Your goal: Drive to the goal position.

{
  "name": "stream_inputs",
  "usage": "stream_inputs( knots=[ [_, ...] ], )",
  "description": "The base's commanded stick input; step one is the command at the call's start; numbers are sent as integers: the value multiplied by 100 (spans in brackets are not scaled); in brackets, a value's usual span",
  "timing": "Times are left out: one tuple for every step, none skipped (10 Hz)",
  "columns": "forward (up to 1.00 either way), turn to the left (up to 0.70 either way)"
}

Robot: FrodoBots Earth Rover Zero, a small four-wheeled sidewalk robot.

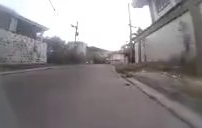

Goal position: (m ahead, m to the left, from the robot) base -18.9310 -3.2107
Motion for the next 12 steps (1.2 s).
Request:
stream_inputs(
  knots=[
    [48, 0],
    [8, 0],
    [0, 0],
    [0, 0],
    [0, 0],
    [0, 0],
    [0, 0],
    [0, 0],
    [0, 0],
    [0, 0],
    [0, 0],
    [10, 0]
  ],
)
